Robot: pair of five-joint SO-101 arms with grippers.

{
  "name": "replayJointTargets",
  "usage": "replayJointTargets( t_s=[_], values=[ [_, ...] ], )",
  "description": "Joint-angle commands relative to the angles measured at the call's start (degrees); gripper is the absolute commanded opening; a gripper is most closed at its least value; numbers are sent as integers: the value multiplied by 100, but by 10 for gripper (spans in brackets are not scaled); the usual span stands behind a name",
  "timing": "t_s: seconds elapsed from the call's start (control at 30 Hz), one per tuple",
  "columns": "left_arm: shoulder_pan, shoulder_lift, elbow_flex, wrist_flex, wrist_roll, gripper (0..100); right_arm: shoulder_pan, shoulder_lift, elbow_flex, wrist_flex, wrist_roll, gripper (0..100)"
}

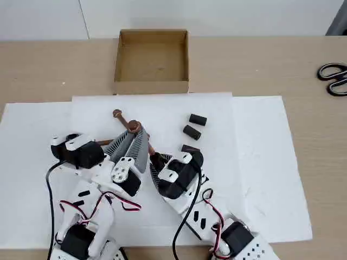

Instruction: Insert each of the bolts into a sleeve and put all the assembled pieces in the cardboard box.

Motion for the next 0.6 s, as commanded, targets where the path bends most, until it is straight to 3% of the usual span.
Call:
replayJointTargets(
  t_s=[0.0,0.57],
  values=[
    [220,-53,-40,-149,26,5,-40,-127,-237,-171,62,2],
    [237,-70,-40,299,-9,5,-40,-127,-237,-171,62,2]
  ],
)
